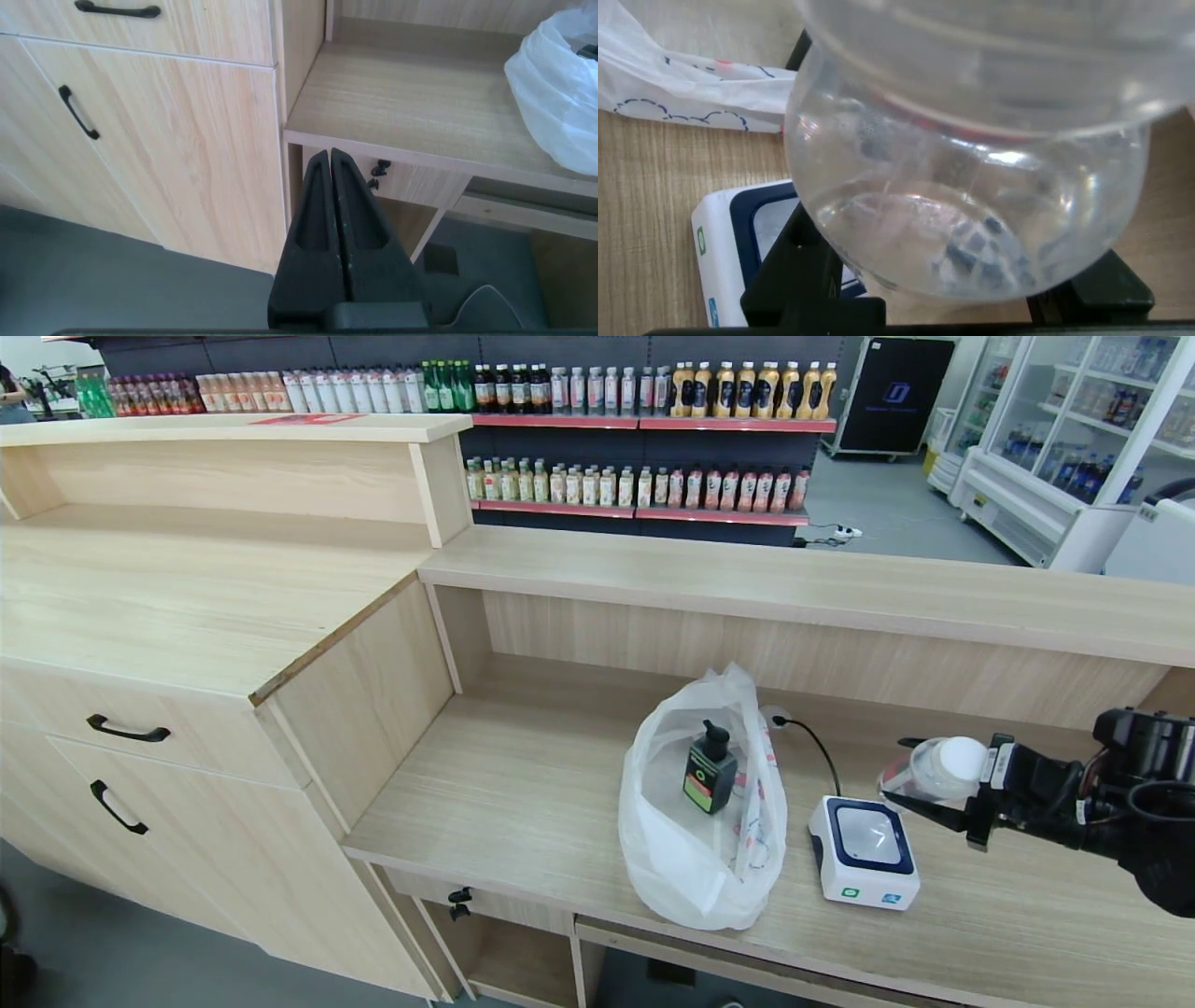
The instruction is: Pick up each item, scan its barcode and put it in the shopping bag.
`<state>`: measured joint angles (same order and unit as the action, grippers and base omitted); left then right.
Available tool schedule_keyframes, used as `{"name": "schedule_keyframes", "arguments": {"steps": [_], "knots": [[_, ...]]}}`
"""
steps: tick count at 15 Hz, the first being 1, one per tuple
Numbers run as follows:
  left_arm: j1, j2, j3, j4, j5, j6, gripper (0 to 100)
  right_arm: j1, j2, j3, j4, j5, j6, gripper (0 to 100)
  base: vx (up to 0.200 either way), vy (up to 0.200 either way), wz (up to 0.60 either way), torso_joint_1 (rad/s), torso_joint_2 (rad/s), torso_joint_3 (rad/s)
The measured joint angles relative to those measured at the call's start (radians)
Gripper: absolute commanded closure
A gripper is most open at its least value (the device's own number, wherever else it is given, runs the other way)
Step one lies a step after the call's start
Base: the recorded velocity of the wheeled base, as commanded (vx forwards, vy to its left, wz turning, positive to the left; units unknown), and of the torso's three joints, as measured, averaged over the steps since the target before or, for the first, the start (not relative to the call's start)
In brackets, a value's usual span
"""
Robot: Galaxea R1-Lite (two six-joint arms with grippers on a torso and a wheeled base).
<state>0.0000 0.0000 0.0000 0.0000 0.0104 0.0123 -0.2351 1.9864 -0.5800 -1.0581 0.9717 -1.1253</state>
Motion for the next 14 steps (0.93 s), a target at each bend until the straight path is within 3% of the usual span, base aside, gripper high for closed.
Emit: {"name": "schedule_keyframes", "arguments": {"steps": [14], "knots": [[0.000,0.000,0.000,0.000,0.000,0.000,100,0.029,0.065,-0.069,0.005,0.008,0.006,100,0.000,0.000,0.00,0.000,0.00,0.000]]}}
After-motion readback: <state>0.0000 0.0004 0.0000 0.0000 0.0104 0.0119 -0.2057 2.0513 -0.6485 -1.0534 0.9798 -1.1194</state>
